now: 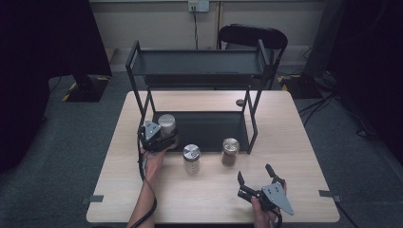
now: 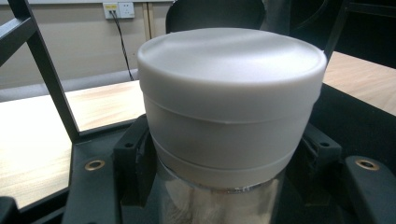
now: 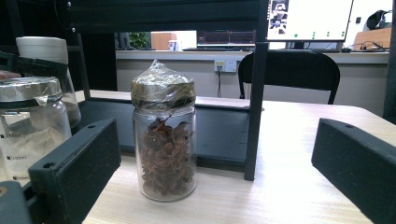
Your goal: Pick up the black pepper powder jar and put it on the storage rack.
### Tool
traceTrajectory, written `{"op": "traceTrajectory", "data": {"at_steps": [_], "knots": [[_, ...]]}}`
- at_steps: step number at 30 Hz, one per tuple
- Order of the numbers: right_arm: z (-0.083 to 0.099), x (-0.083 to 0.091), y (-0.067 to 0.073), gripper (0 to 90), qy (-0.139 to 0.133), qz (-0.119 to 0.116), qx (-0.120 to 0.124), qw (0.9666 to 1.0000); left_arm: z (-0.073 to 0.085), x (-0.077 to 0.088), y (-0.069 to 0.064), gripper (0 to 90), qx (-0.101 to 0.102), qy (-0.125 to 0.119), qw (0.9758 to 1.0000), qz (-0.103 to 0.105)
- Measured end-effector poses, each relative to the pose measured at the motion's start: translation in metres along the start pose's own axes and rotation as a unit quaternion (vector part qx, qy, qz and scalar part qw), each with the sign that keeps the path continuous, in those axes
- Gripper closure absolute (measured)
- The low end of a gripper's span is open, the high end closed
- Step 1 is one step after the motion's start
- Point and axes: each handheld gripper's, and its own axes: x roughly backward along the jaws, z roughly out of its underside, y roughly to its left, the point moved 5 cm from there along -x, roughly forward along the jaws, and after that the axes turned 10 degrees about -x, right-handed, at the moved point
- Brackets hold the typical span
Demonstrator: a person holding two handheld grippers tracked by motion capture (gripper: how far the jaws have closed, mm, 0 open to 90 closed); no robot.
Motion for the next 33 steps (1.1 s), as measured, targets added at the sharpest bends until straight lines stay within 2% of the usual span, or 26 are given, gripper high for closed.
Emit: {"op": "traceTrajectory", "data": {"at_steps": [11,23,27,31,33], "knots": [[0.0000,0.0000,0.0000,0.1,0.000,0.000,0.000,1.0000,0.0005,0.0012,-0.0006,33.7,-0.003,0.001,1.0000,0.003],[0.0000,0.0000,0.0000,0.1,0.000,0.000,0.000,1.0000,-0.0010,0.0007,0.0028,31.6,0.010,0.004,0.9999,0.012],[0.0000,0.0000,0.0000,0.1,0.000,0.000,0.000,1.0000,-0.0028,0.0013,0.0022,25.2,0.009,0.004,0.9999,0.007],[0.0000,0.0000,0.0000,0.1,0.000,0.000,0.000,1.0000,-0.0049,0.0024,0.0030,21.2,0.018,0.000,0.9998,0.006],[0.0000,0.0000,0.0000,0.1,0.000,0.000,0.000,1.0000,-0.0079,0.0035,0.0018,20.1,0.009,-0.001,1.0000,0.003]]}}
